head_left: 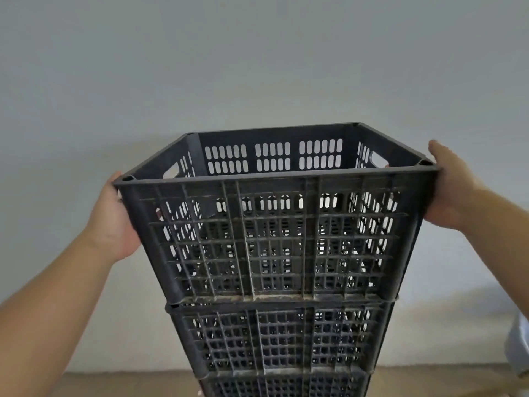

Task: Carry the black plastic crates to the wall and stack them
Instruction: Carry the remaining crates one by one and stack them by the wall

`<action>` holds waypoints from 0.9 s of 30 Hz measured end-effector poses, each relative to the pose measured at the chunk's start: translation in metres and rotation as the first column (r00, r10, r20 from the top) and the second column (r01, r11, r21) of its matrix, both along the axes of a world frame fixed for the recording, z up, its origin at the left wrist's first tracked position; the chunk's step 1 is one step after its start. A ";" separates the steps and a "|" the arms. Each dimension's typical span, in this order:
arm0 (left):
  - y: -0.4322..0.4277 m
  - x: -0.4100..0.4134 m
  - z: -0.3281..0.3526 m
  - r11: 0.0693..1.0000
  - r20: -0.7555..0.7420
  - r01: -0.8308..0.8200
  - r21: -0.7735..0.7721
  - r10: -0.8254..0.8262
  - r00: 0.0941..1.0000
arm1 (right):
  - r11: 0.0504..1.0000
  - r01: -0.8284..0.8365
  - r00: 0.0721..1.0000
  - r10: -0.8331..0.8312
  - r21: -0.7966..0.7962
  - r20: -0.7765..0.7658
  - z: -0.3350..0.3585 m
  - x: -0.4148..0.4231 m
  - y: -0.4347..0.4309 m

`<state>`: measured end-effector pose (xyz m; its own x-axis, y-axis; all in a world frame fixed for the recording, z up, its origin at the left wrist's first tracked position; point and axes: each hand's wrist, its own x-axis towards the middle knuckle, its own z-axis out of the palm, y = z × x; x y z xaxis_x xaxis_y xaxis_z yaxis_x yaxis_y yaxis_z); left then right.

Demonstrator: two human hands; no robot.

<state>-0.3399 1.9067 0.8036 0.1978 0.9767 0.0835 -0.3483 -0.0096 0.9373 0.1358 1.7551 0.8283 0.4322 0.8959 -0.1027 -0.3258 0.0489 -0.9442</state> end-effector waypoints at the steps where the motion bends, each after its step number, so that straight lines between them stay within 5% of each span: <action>1: -0.005 0.001 -0.006 0.999 -0.020 0.010 0.037 -0.010 1.000 | 0.999 0.010 1.000 -0.009 0.040 -0.020 -0.007 -0.004 -0.002; 8: -0.029 0.006 -0.058 0.991 -0.081 -0.058 0.120 0.068 0.994 | 0.976 0.121 0.985 -0.141 0.183 0.101 -0.064 -0.030 -0.015; 15: -0.031 0.008 -0.110 0.959 -0.216 -0.282 -0.009 0.274 0.937 | 0.911 0.393 0.876 -0.412 0.126 0.251 -0.121 -0.060 -0.027; 27: -0.030 0.011 -0.126 0.947 -0.353 -0.322 0.007 0.304 0.885 | 0.898 0.429 0.854 -0.437 0.095 0.282 -0.154 -0.074 -0.031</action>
<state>-0.3293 1.8763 0.6774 -0.1111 0.9937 0.0155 0.0106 -0.0144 0.9998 0.0622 1.7237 0.6746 0.7834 0.6119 0.1089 0.0215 0.1485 -0.9887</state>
